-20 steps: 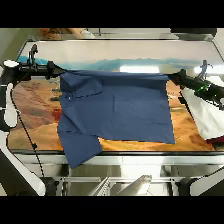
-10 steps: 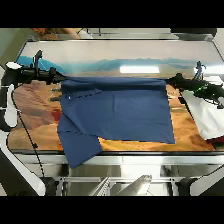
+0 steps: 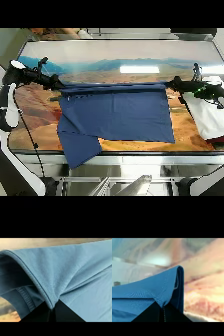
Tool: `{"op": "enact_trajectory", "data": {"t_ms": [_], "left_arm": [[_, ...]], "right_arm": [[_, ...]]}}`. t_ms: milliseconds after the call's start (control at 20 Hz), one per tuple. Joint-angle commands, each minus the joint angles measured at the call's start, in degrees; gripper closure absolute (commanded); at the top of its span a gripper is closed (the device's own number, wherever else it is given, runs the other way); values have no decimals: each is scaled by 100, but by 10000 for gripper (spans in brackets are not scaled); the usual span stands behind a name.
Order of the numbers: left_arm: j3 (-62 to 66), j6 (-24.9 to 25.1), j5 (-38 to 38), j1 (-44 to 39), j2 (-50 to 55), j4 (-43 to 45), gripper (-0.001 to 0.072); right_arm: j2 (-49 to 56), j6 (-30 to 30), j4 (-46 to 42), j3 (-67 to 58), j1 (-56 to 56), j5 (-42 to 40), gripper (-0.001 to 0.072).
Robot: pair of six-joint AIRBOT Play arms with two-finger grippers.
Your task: Fold the shirts.
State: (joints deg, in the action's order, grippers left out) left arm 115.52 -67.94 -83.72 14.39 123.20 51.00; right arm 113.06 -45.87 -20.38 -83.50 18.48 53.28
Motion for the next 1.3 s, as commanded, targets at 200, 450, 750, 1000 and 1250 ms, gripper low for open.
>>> {"op": "enact_trajectory", "data": {"t_ms": [200,450,750,1000,1250], "left_arm": [[179,-55,-232,-13,-4,184,411],[120,-308,-525,214,-385,188,411],[-732,-645,-741,817,-1534,190,411],[-3239,-487,-492,920,-2970,498,411],[-5633,-20,479,920,-3950,647,411]], "right_arm": [[-9,-63,-195,-15,0,-33,499],[-321,-256,-723,-15,81,435,434],[-1574,-2581,-3812,-13,376,1281,436],[-2765,-2916,-4177,704,448,1969,501],[-4227,-2955,-3901,2949,597,1985,498]]}}
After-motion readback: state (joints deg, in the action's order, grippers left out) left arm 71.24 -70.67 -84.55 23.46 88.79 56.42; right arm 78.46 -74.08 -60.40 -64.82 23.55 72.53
